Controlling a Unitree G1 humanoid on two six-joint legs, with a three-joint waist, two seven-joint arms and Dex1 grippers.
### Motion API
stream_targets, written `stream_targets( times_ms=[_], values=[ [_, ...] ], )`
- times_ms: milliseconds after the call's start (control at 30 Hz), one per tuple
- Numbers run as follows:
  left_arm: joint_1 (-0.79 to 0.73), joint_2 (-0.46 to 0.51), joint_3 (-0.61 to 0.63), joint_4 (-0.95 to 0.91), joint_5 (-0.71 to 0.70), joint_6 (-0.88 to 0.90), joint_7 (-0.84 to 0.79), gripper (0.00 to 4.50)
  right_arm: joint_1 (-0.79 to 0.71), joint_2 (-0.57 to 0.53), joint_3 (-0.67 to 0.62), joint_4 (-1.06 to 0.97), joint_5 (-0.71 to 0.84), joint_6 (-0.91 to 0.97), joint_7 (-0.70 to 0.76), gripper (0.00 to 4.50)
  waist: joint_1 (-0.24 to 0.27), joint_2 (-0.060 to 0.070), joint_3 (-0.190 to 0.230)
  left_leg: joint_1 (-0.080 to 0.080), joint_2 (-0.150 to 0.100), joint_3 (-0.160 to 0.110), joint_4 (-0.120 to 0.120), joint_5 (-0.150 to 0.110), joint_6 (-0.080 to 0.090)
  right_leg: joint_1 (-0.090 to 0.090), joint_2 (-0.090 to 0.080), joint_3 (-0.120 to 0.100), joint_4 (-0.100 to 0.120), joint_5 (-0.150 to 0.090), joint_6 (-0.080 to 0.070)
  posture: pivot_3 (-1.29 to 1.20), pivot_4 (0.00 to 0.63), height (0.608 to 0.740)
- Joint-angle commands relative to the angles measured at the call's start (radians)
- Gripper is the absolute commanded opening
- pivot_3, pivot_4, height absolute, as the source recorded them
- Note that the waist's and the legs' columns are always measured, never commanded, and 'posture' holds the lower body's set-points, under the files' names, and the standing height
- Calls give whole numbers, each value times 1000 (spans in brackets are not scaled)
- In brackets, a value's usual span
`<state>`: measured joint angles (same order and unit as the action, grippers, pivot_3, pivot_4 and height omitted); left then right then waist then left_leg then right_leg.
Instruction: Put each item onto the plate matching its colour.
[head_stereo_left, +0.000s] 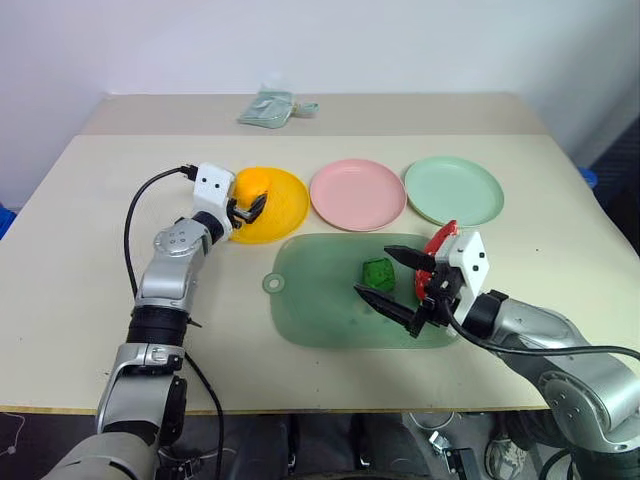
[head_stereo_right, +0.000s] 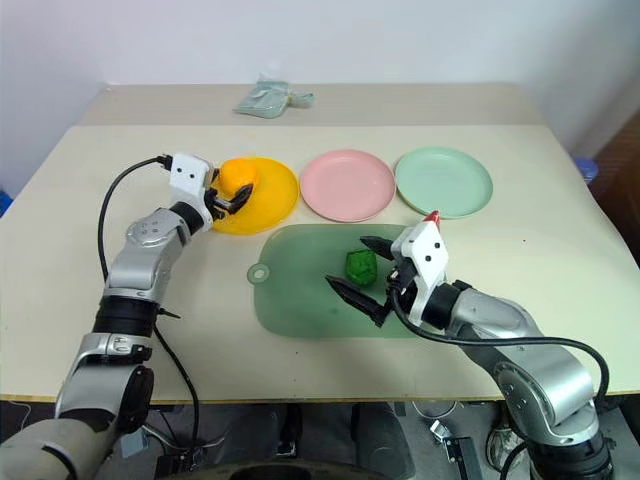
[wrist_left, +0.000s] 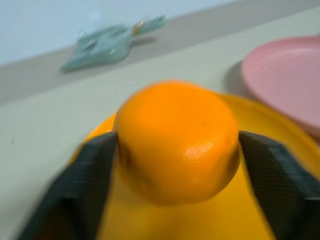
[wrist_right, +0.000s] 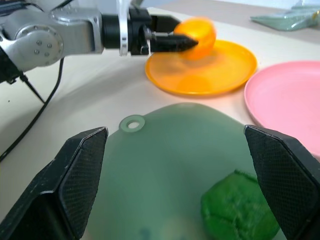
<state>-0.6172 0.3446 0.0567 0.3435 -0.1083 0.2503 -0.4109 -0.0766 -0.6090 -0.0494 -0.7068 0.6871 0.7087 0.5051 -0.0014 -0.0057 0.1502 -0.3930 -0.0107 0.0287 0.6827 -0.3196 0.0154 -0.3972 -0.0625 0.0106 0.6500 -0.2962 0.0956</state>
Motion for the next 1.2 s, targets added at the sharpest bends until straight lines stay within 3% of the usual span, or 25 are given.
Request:
stream_targets(
  times_ms=[33,233,467,700,1133,1200],
  values=[
    [9,4,-1,-33,9,-35,2,4447,-42,-12,17,22,-50,-8,-8,4500,0,0,0,0,0,0,0,0,0,0,0,0,0,0,0,0,150,740],
    [50,16,13,-46,-11,-115,-37,4447,-65,-34,32,64,-102,16,-5,4500,1,0,0,0,0,0,0,3,-5,0,0,0,0,0,0,0,150,740],
    [130,42,-24,-158,-103,-155,-260,4447,-51,-81,-7,55,-129,12,29,4500,7,0,0,0,0,0,0,3,-5,0,-1,0,0,0,0,0,150,740],
    [237,107,-121,-325,-150,-88,-466,4447,-94,-115,104,79,-230,77,-13,4500,3,0,0,0,0,0,-1,2,-4,0,-1,0,-1,0,-1,0,150,740],
    [272,132,-134,-414,-159,-12,-474,4447,-183,-12,194,106,-303,264,-122,4500,-10,0,0,0,0,0,-2,0,-1,-1,-1,0,-1,0,-1,0,150,740],
    [269,131,-132,-417,-160,-5,-470,4500,-188,-2,197,103,-307,278,-124,3611,-10,0,0,0,0,0,-2,0,-1,-1,-1,0,-1,0,-1,0,150,740]
  ],
)
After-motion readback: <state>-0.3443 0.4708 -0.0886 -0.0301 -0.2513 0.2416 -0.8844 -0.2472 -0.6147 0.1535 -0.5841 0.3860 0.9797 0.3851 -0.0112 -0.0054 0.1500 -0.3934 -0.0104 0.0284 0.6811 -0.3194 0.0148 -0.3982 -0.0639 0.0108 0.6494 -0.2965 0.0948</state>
